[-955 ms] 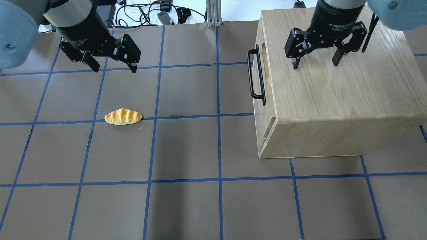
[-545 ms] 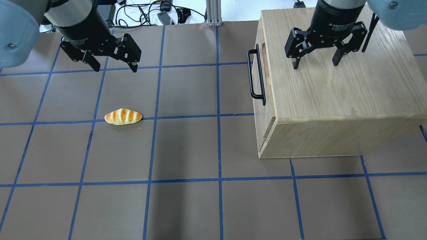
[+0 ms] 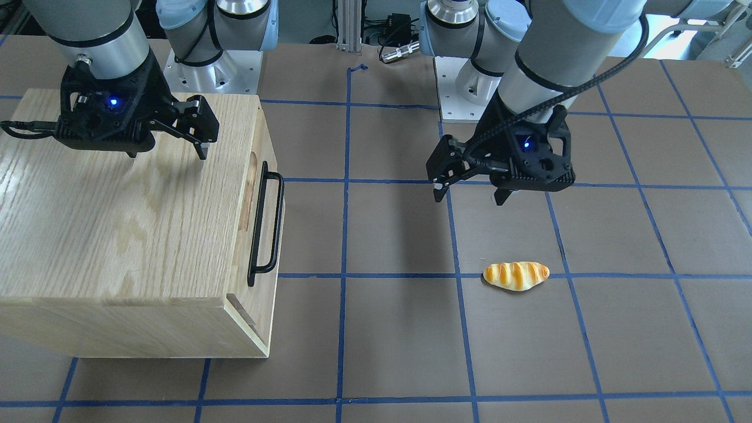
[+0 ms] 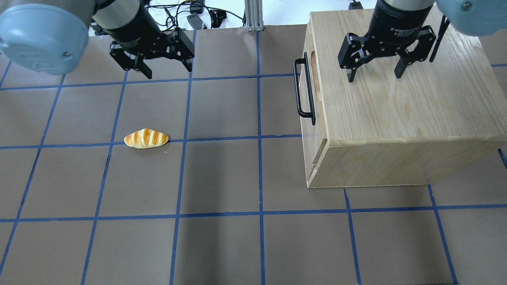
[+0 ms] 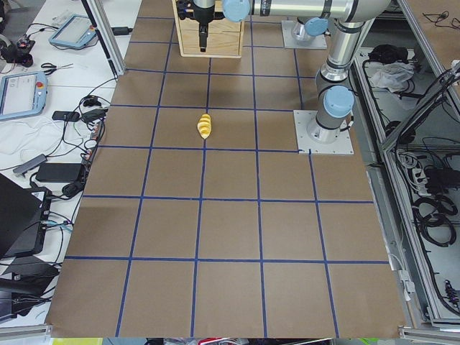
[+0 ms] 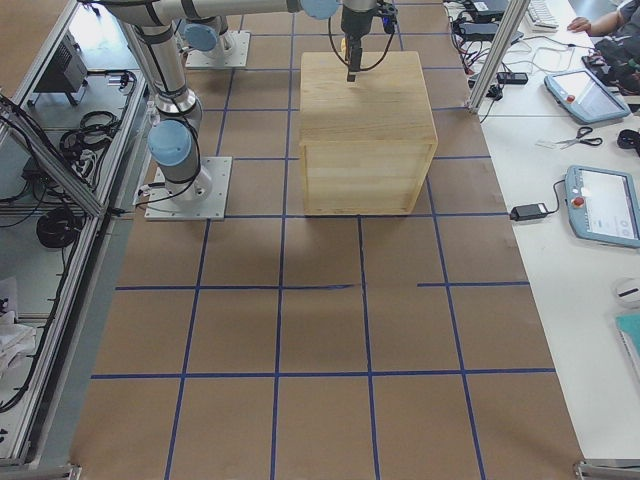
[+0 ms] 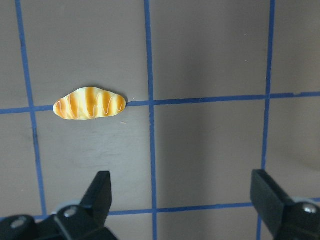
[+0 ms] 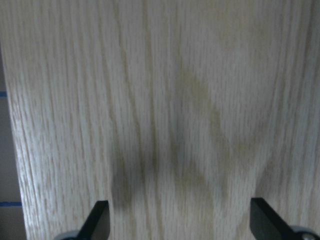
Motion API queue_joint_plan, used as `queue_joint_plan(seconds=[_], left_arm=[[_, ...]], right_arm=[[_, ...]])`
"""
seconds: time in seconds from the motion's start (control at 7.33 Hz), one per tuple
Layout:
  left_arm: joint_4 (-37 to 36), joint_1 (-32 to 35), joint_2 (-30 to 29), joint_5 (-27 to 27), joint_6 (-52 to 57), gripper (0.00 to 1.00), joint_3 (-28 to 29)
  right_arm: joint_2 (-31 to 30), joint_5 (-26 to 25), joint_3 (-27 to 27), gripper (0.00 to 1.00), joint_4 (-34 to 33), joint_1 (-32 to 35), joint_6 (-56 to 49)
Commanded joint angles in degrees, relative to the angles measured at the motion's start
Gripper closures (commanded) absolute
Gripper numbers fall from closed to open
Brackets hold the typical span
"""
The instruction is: Open upper drawer
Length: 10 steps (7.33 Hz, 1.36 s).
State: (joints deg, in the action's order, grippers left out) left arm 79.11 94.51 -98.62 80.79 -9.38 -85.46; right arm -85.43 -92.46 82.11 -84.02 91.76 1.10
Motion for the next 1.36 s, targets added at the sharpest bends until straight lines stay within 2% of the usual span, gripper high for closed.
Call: queue_joint_plan(seconds=[0.0, 0.14, 0.41, 0.55, 0.82, 1.23], left_arm=[[-6.75, 6.62, -5.68, -7.0, -8.42, 0.0, 0.03], [-10.78, 8.65, -7.62, -8.01, -9.59, 0.0, -0.06], [-13.88, 12.96, -10.35, -8.19, -14.85, 0.0, -0.23], [-14.77, 13.59, -11.23, -10.46, -18.27, 0.0, -0.15], [-14.77, 13.95, -11.41, -15.65, -19.26, 0.0, -0.23], [-14.33, 13.95, -11.85, -16.19, -19.0, 0.0, -0.32]], right_arm=[[0.0, 0.0, 0.07, 0.0, 0.0, 0.0, 0.04], [0.0, 0.0, -0.02, 0.0, 0.0, 0.0, 0.04], [0.0, 0.0, 0.07, 0.0, 0.0, 0.0, -0.05], [0.0, 0.0, -0.02, 0.0, 0.0, -0.09, 0.04], [0.0, 0.0, 0.07, 0.0, 0.0, 0.0, 0.04], [0.0, 0.0, -0.02, 0.0, 0.0, 0.0, 0.04]])
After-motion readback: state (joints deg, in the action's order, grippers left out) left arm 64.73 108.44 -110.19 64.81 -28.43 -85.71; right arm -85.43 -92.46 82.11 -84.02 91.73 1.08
